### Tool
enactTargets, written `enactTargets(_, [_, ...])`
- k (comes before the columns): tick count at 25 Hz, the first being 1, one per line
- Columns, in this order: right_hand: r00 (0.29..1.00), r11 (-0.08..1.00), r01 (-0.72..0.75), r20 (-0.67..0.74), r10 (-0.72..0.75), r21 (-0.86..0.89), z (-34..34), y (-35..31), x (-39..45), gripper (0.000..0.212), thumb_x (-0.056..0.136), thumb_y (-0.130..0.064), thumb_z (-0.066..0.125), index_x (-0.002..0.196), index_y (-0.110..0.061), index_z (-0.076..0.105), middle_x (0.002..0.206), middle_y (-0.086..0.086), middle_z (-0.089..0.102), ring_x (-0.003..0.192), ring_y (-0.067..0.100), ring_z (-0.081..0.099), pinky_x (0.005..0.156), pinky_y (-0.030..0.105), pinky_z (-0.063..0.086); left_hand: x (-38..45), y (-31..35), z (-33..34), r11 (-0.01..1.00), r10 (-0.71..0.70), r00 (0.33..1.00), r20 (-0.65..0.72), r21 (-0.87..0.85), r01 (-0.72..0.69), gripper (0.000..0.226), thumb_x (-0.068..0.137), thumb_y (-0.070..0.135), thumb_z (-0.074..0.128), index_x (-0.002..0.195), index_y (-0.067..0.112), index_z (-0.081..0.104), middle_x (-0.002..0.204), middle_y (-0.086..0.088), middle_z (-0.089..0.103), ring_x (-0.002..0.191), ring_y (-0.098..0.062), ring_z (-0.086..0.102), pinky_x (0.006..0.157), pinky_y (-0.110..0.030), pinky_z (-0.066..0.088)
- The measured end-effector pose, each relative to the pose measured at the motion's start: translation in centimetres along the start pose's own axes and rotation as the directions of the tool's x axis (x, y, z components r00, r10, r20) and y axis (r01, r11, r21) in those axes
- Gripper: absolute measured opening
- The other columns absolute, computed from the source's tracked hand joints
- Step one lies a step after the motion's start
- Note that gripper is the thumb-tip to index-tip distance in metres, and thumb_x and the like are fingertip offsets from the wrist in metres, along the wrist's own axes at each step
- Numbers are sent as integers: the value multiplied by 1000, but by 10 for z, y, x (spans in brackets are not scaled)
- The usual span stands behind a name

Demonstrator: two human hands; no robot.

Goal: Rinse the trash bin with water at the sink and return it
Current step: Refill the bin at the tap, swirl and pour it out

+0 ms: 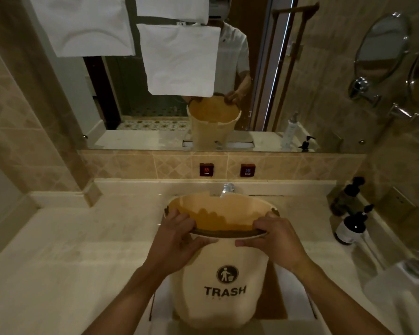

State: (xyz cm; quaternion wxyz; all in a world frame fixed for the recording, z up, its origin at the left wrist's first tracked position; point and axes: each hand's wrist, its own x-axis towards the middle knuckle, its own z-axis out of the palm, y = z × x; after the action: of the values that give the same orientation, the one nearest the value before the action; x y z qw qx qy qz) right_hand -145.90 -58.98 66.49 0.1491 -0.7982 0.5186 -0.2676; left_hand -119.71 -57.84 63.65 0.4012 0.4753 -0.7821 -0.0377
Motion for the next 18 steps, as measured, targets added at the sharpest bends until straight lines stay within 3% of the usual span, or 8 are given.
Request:
enactTargets(4, [996, 996, 4, 85, 4, -86, -3, 8, -3, 48, 51, -94, 40, 51, -46, 35, 66, -16, 43, 63, 4, 44, 56, 27, 40, -21, -3, 21, 993, -73, 996, 50, -93, 77, 54, 81, 71, 59, 65, 20, 54, 71, 9, 56, 79, -17, 52, 61, -39, 49])
enactTargets(7, [997, 998, -53, 61, 54, -18, -1, -7, -2, 44, 54, -75, 64, 49, -39, 38, 63, -14, 43, 62, 4, 42, 56, 28, 36, 1, -8, 1, 1000, 18, 998, 56, 3, -19, 51, 81, 68, 59, 67, 18, 56, 73, 13, 53, 79, -11, 47, 66, -24, 44])
enactTargets(9, [989, 990, -138, 52, 138, -9, -15, -9, 9, 42, 55, -65, 75, 50, -34, 46, 68, -7, 49, 67, 9, 47, 60, 29, 40, 18, -1, 3, 1000, -14, 1000, 21, -25, 14, 52, 77, 69, 60, 65, 18, 54, 70, 11, 53, 76, -11, 44, 64, -20, 38])
enactTargets(12, [989, 989, -103, 94, 113, -105, -24, 3, 11, 48, 48, -82, 58, 54, -36, 48, 74, -6, 53, 70, 10, 49, 62, 27, 43, -1, 3, 26, 987, -97, 994, 48, -124, 102, 59, 78, 73, 58, 66, 16, 57, 69, 7, 58, 77, -14, 48, 62, -29, 43])
enactTargets(14, [987, 987, -70, 132, 89, -147, -10, 3, -2, 56, 47, -89, 46, 57, -34, 52, 70, -9, 52, 67, 9, 48, 59, 27, 42, -16, -9, 27, 994, -24, 999, 41, -101, 28, 48, 81, 66, 64, 69, 20, 55, 71, 11, 55, 77, -13, 47, 64, -33, 44])
enactTargets(16, [992, 995, -57, 110, 66, -86, 5, 1, -13, 58, 52, -85, 49, 55, -27, 54, 61, -14, 47, 63, 6, 44, 56, 29, 40, -11, -13, 13, 996, 87, 995, 43, -20, -87, 44, 83, 65, 61, 70, 25, 49, 72, 16, 46, 76, -11, 42, 64, -27, 39])
enactTargets(18, [996, 994, -78, 40, 81, -79, 3, 8, -10, 53, 54, -82, 54, 53, -29, 50, 56, -16, 42, 60, 4, 41, 55, 29, 40, -1, -6, 17, 997, 79, 996, 38, 7, -79, 49, 82, 69, 57, 68, 22, 51, 71, 14, 47, 76, -11, 42, 63, -26, 37])
